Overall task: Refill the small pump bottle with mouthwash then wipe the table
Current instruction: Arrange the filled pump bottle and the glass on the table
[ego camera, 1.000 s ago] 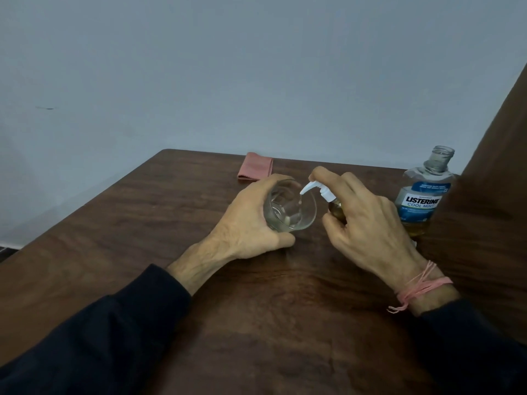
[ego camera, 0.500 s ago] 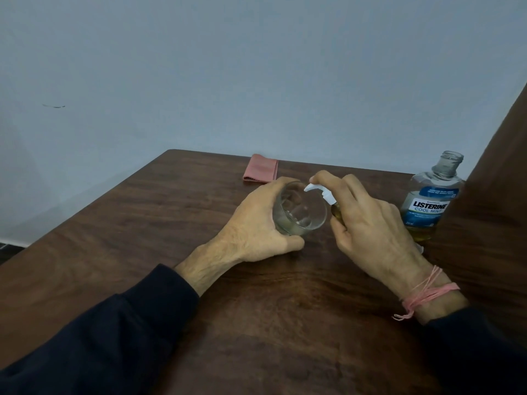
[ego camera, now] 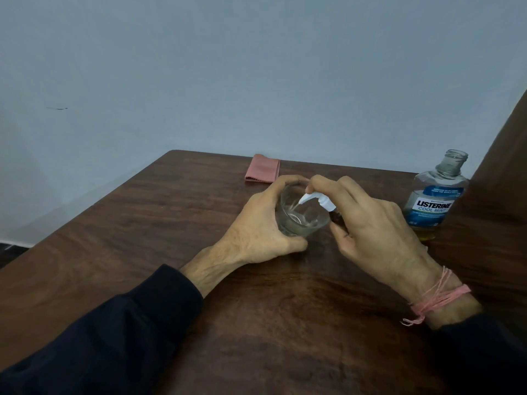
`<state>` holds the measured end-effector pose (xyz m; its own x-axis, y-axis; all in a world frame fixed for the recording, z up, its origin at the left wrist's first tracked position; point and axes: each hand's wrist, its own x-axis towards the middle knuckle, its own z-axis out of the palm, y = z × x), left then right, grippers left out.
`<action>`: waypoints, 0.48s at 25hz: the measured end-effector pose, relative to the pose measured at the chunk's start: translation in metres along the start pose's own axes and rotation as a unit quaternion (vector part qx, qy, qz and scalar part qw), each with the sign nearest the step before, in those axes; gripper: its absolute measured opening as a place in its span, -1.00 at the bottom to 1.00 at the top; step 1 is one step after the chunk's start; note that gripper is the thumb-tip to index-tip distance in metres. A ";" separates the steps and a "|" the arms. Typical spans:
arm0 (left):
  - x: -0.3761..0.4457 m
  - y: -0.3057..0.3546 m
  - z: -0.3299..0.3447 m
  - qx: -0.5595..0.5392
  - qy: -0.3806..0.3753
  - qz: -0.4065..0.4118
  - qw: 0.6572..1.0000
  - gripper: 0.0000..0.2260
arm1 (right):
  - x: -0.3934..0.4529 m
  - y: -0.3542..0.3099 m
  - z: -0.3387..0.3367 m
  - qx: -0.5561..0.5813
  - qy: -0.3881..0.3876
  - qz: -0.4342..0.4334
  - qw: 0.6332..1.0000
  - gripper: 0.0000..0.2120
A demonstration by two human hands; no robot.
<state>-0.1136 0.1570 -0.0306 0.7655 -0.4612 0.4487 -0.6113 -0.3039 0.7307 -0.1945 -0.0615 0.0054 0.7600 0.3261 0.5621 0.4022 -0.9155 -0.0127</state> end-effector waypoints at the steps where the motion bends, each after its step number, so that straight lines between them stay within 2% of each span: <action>1: 0.000 0.000 0.000 0.009 0.014 0.006 1.000 -0.18 | 0.000 0.000 0.001 -0.008 -0.012 0.006 1.000 -0.19; 7: 0.001 -0.002 -0.002 0.038 0.026 0.017 0.999 -0.18 | 0.000 0.008 0.004 -0.057 -0.008 0.050 0.997 -0.18; 12: 0.002 -0.005 -0.001 0.059 0.047 0.022 0.997 -0.17 | -0.002 0.008 0.011 0.044 0.049 0.089 0.994 -0.11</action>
<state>-0.1088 0.1586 -0.0326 0.7494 -0.3971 0.5299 -0.6600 -0.3831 0.6463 -0.1874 -0.0666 -0.0046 0.7714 0.1314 0.6226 0.3112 -0.9314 -0.1889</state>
